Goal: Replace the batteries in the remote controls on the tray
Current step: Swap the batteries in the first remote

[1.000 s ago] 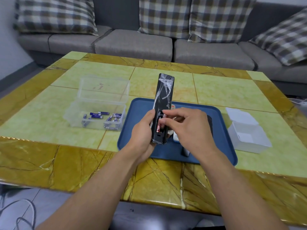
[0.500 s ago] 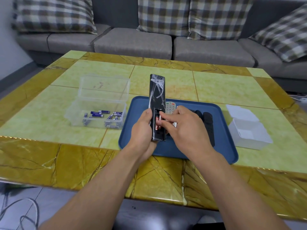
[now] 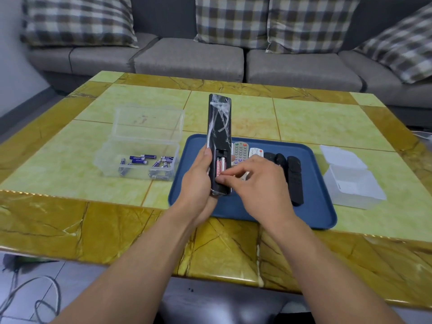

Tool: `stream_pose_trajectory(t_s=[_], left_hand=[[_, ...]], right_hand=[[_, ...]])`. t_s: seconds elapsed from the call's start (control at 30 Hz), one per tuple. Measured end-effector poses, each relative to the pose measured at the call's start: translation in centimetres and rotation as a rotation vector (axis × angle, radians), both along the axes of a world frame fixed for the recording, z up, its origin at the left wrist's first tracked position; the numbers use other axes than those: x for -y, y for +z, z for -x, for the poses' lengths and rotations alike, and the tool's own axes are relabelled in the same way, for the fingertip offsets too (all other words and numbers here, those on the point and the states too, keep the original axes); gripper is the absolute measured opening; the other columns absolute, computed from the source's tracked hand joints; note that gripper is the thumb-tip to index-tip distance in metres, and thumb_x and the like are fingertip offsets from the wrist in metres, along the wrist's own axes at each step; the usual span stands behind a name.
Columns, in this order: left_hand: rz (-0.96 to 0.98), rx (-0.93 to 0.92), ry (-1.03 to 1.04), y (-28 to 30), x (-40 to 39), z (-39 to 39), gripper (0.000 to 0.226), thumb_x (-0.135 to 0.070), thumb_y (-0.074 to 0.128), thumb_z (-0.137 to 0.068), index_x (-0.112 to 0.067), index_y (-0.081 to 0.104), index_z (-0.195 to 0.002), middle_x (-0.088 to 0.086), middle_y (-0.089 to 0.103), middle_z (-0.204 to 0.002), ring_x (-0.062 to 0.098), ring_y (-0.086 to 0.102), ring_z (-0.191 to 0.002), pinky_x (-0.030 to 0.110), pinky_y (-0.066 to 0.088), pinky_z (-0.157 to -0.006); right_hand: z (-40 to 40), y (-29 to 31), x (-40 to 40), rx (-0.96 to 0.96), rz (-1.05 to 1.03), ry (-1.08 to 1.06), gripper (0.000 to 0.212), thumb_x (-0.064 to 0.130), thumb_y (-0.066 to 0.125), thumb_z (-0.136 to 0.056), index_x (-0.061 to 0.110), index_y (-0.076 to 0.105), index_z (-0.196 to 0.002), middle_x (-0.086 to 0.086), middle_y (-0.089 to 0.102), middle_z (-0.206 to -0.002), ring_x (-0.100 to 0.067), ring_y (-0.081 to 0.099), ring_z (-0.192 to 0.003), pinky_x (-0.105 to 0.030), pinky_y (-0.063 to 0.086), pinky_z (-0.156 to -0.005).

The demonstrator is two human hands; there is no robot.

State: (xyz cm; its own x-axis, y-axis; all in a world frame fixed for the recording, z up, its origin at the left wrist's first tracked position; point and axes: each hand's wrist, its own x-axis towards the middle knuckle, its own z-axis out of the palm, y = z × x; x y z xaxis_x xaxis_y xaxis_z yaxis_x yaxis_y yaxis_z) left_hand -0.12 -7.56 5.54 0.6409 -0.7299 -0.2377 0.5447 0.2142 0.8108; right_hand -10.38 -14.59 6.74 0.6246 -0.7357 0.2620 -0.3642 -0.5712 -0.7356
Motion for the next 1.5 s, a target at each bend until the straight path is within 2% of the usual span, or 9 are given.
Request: stream_pose_trajectory(t_s=[0.17, 0.37, 0.57, 0.73, 0.87, 1.03, 1.23, 1.37, 1.5], left_hand=[[0.026, 0.018, -0.055, -0.1, 0.1, 0.5, 0.044, -0.033, 0.033, -0.11, -0.01, 0.056, -0.139, 0.018, 0.068, -0.124, 0.027, 0.066, -0.114, 0.048, 0.046, -0.11], [0.012, 0.001, -0.051, -0.5, 0.5, 0.6, 0.046, -0.032, 0.032, -0.11, -0.006, 0.051, -0.143, 0.028, 0.06, -0.136, 0.041, 0.058, -0.127, 0.049, 0.044, -0.112], [-0.141, 0.047, 0.094, -0.4, 0.7, 0.4, 0.039, -0.031, 0.037, -0.11, -0.009, 0.066, -0.123, 0.013, 0.076, -0.111, 0.026, 0.073, -0.101, 0.045, 0.056, -0.095], [-0.215, 0.099, 0.106, -0.7, 0.6, -0.1, 0.036, -0.034, 0.036, -0.11, -0.014, 0.064, -0.122, 0.013, 0.075, -0.104, 0.019, 0.073, -0.071, 0.038, 0.061, -0.06], [-0.227, 0.125, 0.028, -0.5, 0.4, 0.6, 0.038, -0.036, 0.038, -0.109, -0.014, 0.063, -0.125, 0.014, 0.076, -0.108, 0.021, 0.073, -0.078, 0.062, 0.054, -0.089], [-0.232, 0.157, 0.032, -0.4, 0.4, 0.2, 0.034, -0.03, 0.037, -0.11, -0.013, 0.06, -0.129, 0.01, 0.076, -0.11, 0.022, 0.076, -0.085, 0.064, 0.055, -0.089], [-0.22, 0.121, 0.048, -0.3, 0.2, -0.3, 0.031, -0.028, 0.037, -0.11, -0.014, 0.057, -0.131, 0.012, 0.074, -0.113, 0.025, 0.076, -0.089, 0.052, 0.059, -0.085], [-0.191, 0.106, 0.05, -0.1, 0.2, -0.4, 0.031, -0.028, 0.038, -0.11, -0.012, 0.058, -0.128, 0.016, 0.073, -0.111, 0.026, 0.074, -0.084, 0.045, 0.061, -0.077], [-0.187, 0.17, 0.0, 0.0, 0.2, 0.1, 0.035, -0.034, 0.038, -0.109, -0.013, 0.061, -0.126, 0.011, 0.074, -0.105, 0.024, 0.07, -0.084, 0.046, 0.057, -0.078]], right_hand=[[0.0, 0.7, 1.2, 0.034, -0.38, -0.006, 0.041, 0.034, 0.094, -0.062, 0.019, 0.062, -0.084, 0.007, 0.063, -0.08, -0.003, 0.054, -0.066, -0.01, 0.041, -0.055], [-0.2, 0.0, 1.1, 0.033, -0.525, 0.0, 0.036, 0.027, 0.089, -0.071, 0.02, 0.059, -0.088, 0.005, 0.073, -0.087, -0.01, 0.069, -0.083, -0.029, 0.054, -0.077], [0.5, 0.4, 2.6, 0.014, -0.366, -0.003, 0.02, 0.046, 0.073, -0.085, 0.027, 0.067, -0.086, 0.014, 0.071, -0.091, -0.007, 0.069, -0.082, -0.026, 0.05, -0.072], [3.7, 0.0, 7.0, -0.545, -0.114, -0.218, 0.033, 0.052, 0.078, -0.076, 0.034, 0.055, -0.089, 0.01, 0.066, -0.097, -0.017, 0.063, -0.091, -0.039, 0.054, -0.082], [4.1, -0.6, 5.8, -0.796, -0.061, -0.185, 0.058, 0.061, 0.081, -0.067, 0.037, 0.05, -0.109, 0.006, 0.056, -0.103, -0.021, 0.056, -0.091, -0.033, 0.042, -0.071], [3.8, -1.0, 5.3, -0.828, -0.002, -0.184, 0.056, 0.055, 0.082, -0.07, 0.037, 0.055, -0.116, 0.007, 0.057, -0.103, -0.021, 0.056, -0.088, -0.031, 0.04, -0.07], [4.0, -1.2, 6.2, -0.582, -0.136, -0.131, 0.03, 0.042, 0.082, -0.077, 0.03, 0.057, -0.088, 0.009, 0.065, -0.09, -0.012, 0.061, -0.081, -0.033, 0.051, -0.071], [3.6, 1.0, 5.3, -0.138, -0.26, -0.028, 0.02, 0.024, 0.075, -0.084, 0.031, 0.059, -0.093, 0.001, 0.064, -0.068, -0.014, 0.066, -0.061, -0.03, 0.048, -0.057], [2.6, 2.2, 3.3, 0.08, -0.414, 0.073, 0.013, 0.015, 0.074, -0.086, 0.023, 0.067, -0.093, -0.001, 0.059, -0.06, -0.014, 0.065, -0.057, -0.028, 0.051, -0.055]])
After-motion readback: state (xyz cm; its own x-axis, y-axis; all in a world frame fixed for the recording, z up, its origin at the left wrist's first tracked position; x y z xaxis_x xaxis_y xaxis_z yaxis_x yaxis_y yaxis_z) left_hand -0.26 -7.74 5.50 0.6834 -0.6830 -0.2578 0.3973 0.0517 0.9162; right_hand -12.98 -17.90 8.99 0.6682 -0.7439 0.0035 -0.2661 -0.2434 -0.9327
